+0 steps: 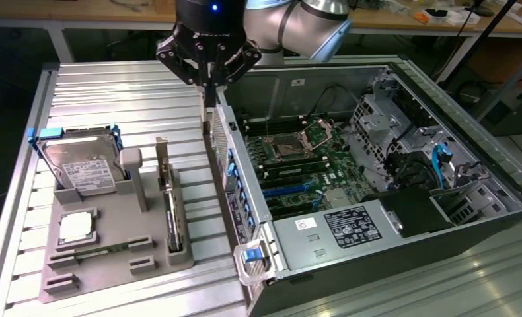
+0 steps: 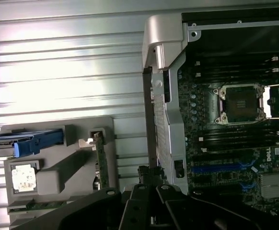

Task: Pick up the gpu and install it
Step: 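Reach for the gpu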

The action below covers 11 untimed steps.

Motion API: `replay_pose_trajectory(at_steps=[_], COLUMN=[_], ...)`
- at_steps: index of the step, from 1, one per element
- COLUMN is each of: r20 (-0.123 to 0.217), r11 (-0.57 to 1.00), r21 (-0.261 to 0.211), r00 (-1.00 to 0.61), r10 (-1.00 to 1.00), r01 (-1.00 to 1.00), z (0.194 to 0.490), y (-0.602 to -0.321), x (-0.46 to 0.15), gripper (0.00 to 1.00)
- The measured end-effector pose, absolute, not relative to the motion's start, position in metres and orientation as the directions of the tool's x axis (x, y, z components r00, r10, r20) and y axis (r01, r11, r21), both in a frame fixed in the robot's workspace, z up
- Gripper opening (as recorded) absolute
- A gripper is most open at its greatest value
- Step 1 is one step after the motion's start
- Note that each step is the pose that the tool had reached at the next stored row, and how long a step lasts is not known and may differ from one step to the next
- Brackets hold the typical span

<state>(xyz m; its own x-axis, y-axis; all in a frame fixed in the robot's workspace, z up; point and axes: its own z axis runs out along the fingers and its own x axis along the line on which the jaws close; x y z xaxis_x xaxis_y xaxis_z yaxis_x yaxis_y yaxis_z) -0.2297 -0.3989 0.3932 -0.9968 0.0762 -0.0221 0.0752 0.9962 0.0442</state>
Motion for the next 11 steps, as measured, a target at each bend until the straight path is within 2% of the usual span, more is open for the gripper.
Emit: replay_pose_trajectory(at_steps=[11], r20=[-0.022], r11=[0.996], r21=[0.044], r00=[-0.997], r10=[0.076], r01=[0.075], z=[0.393], y=[-0.399], x=[-0.243], gripper=[0.11])
